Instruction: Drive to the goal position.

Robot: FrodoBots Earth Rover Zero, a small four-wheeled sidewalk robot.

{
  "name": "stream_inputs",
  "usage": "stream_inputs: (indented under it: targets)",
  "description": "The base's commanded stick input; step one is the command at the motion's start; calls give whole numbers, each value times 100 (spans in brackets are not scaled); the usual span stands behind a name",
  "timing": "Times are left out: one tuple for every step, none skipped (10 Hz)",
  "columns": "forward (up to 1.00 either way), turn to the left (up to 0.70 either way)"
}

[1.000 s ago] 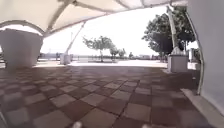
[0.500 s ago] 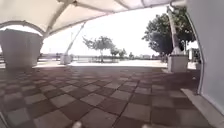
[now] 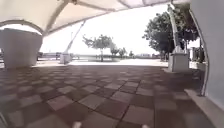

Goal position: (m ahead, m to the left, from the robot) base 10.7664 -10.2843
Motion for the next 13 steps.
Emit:
stream_inputs:
  targets:
    - [70,0]
    - [70,0]
    - [70,0]
    - [70,0]
    - [70,-19]
    - [70,-35]
    - [70,-35]
    - [70,-35]
    - [70,-28]
    - [70,-12]
    - [70,0]
    - [70,0]
    - [70,0]
